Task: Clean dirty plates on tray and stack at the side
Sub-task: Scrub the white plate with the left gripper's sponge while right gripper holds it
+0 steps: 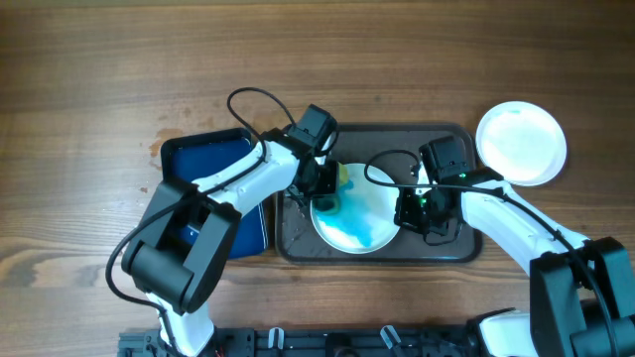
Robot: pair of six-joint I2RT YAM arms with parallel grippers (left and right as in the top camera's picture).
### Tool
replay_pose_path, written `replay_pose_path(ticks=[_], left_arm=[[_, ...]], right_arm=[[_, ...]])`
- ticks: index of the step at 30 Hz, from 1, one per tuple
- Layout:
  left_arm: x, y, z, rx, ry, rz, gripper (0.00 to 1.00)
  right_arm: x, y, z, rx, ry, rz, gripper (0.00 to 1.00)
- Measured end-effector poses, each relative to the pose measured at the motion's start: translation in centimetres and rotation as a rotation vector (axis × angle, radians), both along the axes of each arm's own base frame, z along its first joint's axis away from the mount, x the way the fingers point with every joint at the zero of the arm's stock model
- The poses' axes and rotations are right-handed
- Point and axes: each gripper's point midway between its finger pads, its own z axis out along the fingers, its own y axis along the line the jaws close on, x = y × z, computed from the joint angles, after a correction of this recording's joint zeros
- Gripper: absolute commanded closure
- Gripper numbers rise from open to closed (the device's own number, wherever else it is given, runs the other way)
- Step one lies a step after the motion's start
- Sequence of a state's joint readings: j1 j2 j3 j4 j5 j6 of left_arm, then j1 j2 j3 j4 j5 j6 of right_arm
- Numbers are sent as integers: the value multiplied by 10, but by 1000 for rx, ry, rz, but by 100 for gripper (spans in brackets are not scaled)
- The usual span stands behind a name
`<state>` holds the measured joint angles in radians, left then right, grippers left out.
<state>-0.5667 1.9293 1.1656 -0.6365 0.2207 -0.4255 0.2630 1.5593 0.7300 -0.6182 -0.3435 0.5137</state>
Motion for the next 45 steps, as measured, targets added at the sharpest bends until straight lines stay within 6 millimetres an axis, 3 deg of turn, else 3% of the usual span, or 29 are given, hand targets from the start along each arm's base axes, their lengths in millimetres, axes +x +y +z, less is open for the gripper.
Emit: replay_pose_path(ticks=[6,15,22,27,37,45], left_arm=[[-7,-5,0,75,-64,-160,96],[-40,-41,0,165,-165,-421,96],[-41,-42,0,168,-170,-429,96],[-37,-44,3,150,-142,-373,96],[-12,-40,5,3,7,56,96],[-11,-66,8,-146,72,97,96]], right_arm=[[0,0,0,3,1,0,96],[-2,-1,0,-3,7,0,96],[-2,-1,0,-3,7,0,96],[-2,-1,0,-3,8,0,96],[-2,-1,0,-4,10,0,96],[-3,-1,0,-4,11,0,96]])
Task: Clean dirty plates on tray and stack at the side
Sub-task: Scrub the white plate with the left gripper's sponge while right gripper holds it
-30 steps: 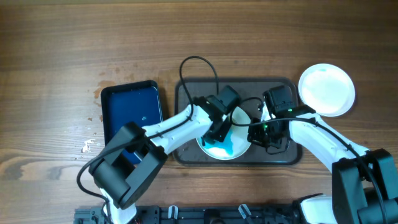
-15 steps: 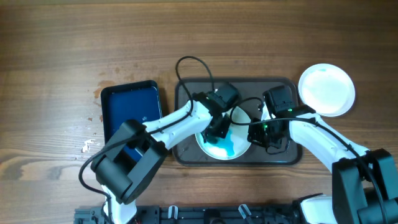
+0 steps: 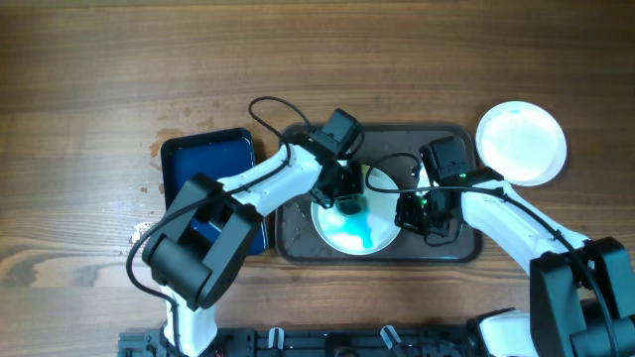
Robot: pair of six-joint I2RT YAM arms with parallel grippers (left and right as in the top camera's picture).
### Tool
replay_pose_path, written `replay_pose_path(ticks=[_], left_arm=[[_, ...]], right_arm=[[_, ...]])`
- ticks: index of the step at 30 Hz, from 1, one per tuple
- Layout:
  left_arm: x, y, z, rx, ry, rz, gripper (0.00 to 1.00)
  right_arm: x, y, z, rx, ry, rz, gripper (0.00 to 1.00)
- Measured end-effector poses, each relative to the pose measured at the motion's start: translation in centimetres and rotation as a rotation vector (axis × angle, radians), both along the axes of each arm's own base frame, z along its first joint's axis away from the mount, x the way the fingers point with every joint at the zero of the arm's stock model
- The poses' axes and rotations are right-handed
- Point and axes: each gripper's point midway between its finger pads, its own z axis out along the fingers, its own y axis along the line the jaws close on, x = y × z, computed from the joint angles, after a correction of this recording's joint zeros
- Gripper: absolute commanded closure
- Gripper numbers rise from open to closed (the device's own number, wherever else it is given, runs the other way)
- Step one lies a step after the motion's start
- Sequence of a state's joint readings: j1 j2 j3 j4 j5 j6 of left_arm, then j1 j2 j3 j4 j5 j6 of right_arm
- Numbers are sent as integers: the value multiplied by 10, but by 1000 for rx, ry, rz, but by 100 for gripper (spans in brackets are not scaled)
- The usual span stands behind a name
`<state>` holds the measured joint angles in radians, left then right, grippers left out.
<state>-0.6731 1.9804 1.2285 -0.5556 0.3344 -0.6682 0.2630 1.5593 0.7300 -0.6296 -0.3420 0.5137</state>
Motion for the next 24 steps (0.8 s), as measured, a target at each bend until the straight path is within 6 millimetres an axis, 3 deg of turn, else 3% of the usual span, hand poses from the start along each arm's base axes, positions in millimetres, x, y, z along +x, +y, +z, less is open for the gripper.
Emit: replay_pose_path(ticks=[8,12,18,24], left_arm=[[-30,-39,2,-69,34,-66,96],[-36,-45,2,-82,55,-67,96],[-47,-30,-2,-13,111,-44,96],[-48,0,-3,66,184,19,96]], right_arm=[[-2,-1,0,-3,9,3,96],[-2,-1,0,-5,9,3,96],[-2,-1,0,-6,8,4,96],[-2,-1,0,-6,4,14,96]])
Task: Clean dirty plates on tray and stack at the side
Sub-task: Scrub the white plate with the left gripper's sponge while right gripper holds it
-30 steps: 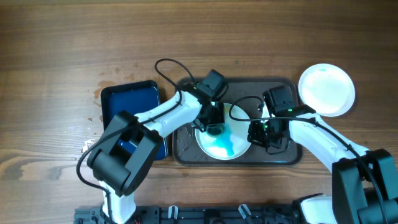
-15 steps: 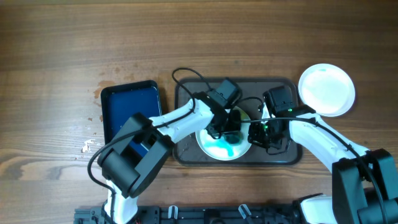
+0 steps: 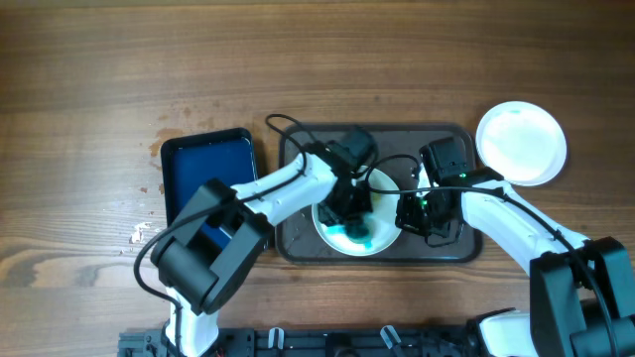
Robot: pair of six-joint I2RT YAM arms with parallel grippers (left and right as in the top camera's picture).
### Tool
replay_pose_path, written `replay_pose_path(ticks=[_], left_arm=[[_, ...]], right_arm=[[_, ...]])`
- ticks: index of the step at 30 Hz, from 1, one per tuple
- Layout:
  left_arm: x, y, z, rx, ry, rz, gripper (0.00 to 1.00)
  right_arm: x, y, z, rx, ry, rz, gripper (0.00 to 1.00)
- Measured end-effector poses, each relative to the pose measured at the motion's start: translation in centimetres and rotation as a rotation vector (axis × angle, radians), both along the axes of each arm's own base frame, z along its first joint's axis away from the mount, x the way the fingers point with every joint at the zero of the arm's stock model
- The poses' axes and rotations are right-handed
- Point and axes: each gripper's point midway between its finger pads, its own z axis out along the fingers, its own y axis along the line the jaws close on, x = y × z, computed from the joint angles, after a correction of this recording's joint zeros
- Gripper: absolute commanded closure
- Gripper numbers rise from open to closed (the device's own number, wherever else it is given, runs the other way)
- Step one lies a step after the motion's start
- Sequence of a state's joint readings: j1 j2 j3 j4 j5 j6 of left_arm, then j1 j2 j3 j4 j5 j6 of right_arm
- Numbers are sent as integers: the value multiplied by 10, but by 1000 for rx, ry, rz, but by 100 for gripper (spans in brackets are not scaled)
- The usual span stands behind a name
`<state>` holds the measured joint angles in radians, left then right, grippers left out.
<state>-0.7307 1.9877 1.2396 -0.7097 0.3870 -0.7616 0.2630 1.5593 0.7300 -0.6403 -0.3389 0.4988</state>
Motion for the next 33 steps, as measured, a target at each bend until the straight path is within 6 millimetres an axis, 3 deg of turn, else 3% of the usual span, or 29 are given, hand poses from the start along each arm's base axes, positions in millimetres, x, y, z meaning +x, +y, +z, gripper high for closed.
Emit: replay_pose_path(ticks=[8,13,20,27,30,33], left_arm=[[38,44,0,41,-14,130,96],[50,66,0,46,-8,155,96],[46,64,0,73,-46,84,96],[32,39,1,105,-119,-40,96],[31,41,3,121,-123,-46,96],[31,57,6,178,-121,-31,96]], right_arm=[[0,0,0,0,-2,4,96],[5,2,1,11,-22,7,96],[6,4,2,18,-27,8,96],[6,4,2,18,-27,8,96],[6,4,2,18,-27,8,96],[6,4,2,18,-27,8,96]])
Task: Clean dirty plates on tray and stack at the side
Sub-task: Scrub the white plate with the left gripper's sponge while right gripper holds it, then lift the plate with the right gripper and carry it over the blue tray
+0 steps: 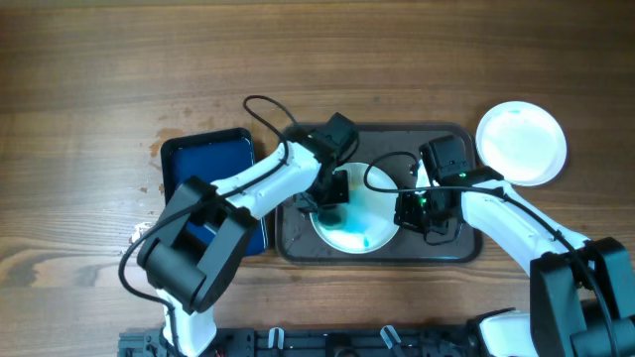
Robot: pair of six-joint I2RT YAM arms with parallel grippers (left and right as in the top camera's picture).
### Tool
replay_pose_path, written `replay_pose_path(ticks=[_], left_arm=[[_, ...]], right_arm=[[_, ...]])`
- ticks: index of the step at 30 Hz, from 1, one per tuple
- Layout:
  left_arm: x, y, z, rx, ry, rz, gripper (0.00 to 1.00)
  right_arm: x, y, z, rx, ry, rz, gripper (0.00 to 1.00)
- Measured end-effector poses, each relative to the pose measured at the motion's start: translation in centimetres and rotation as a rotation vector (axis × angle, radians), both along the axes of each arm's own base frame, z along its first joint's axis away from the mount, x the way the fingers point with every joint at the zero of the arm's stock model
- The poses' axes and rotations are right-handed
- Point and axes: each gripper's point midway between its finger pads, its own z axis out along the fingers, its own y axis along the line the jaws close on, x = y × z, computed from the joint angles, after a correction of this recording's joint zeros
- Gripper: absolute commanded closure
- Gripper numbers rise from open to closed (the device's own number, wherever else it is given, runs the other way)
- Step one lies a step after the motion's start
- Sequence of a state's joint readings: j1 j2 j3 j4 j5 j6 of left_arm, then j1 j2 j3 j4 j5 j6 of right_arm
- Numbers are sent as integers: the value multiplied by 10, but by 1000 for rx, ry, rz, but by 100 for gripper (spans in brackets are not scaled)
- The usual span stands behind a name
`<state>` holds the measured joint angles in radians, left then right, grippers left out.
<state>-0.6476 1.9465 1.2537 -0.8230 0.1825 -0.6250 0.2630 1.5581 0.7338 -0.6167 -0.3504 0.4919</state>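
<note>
A white plate (pixel 369 213) smeared with teal-blue lies in the dark tray (pixel 298 238). My left gripper (pixel 332 195) is down over the plate's left part, shut on a small sponge that its fingers mostly hide. At the plate's right rim is my right gripper (pixel 409 213), shut on the edge. A clean white plate (pixel 521 144) lies on the table to the right of the tray.
A dark blue rectangular bin (pixel 203 164) stands left of the tray, partly under my left arm. Cables loop over the tray's back half. Bare wood table surrounds everything.
My left gripper has moved from the plate's lower middle to its left upper part. The blue smear now looks thinner and more spread. The right gripper and the plate have stayed in place.
The left gripper was first at the plate's upper left rim with the sponge, with a thick blue patch on the plate. It then stood over the plate's centre, then lower down, and is now back at the left. The right gripper held the rim at every moment.
</note>
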Motion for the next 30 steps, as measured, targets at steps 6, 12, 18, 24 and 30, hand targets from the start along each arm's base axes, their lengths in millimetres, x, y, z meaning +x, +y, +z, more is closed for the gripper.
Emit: replay_pose_path(ticks=[6,12,18,24,30], left_arm=[[22,24,40,-10,-106,60,96],[30,31,99,-84,-248,68,96],[24,69,131,-44,-294,139,96],[28,186,154,70,-292,455,96],[23,249,153,126,-265,613,96]], right_arm=[[2,0,0,2,-8,0,96],[2,1,0,2,-9,1,96],[7,2,5,4,-34,41,95],[50,16,56,18,-159,128,95],[67,40,100,23,-243,210,95]])
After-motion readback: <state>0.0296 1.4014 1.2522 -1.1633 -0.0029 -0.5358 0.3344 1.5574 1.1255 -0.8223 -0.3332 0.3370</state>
